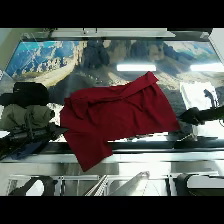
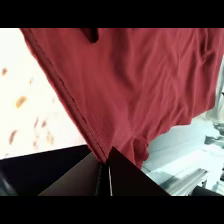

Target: Fold the shirts.

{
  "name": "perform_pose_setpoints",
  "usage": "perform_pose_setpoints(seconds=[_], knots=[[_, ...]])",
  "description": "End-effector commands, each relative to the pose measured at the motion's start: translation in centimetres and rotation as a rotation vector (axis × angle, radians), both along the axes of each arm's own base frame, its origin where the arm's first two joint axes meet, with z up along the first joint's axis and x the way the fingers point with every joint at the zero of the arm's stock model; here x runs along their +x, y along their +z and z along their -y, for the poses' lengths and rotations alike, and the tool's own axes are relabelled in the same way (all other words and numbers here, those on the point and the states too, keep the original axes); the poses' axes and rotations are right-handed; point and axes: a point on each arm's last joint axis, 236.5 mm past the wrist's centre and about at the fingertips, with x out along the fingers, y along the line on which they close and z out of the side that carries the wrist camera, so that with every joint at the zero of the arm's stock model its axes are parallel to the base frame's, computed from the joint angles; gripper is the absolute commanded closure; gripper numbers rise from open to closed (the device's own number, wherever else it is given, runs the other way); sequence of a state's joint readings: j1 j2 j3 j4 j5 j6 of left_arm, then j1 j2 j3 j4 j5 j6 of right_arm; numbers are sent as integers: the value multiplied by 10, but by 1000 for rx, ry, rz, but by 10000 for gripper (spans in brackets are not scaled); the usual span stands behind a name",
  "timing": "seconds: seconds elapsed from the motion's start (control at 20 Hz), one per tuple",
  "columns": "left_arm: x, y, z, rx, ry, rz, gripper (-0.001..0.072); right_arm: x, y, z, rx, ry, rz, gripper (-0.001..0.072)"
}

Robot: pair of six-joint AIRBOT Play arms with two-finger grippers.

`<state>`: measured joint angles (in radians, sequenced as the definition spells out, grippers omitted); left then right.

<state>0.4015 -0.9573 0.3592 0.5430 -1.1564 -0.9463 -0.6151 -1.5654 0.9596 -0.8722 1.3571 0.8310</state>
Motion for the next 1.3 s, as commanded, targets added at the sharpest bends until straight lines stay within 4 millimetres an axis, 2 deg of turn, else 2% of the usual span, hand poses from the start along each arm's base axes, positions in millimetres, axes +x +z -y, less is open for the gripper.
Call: perform_pose_setpoints(seconds=[0.0, 0.3, 0.55, 0.65, 0.75, 0.9, 0.95, 1.05, 1.1, 1.15, 1.2, 1.25], knots=[[1, 8, -3, 25, 10, 29, 702, -12, -18, -7, -4, 52, -74, 280], [2, 10, -3, 32, 11, 42, 702, -17, -20, -16, 36, 66, -101, 280], [2, 10, -3, 32, 12, 42, 702, -25, -25, -51, 92, 163, -149, 281], [1, 11, -3, 30, 10, 41, 702, -24, -25, -53, 95, 168, -150, 427], [2, 11, -3, 30, 10, 42, 702, -23, -24, -50, 92, 155, -149, 436], [2, 12, -2, 26, 12, 43, 701, -20, -19, -47, 94, 145, -148, 668], [4, 15, -2, 24, 7, 50, 701, -19, -17, -48, 97, 137, -150, 695], [11, 36, 0, 14, -30, 92, 700, -8, -4, -52, 123, 112, -113, 695], [17, 55, 1, 7, -62, 125, 700, 1, 9, -55, 138, 97, -73, 696], [23, 78, 2, -3, -89, 158, 700, 10, 28, -58, 156, 90, -18, 695], [29, 105, 5, -22, -118, 209, 700, 22, 55, -62, 177, 85, 66, 696], [35, 138, 10, -57, -146, 276, 700, 35, 92, -67, 200, 77, 168, 696]])
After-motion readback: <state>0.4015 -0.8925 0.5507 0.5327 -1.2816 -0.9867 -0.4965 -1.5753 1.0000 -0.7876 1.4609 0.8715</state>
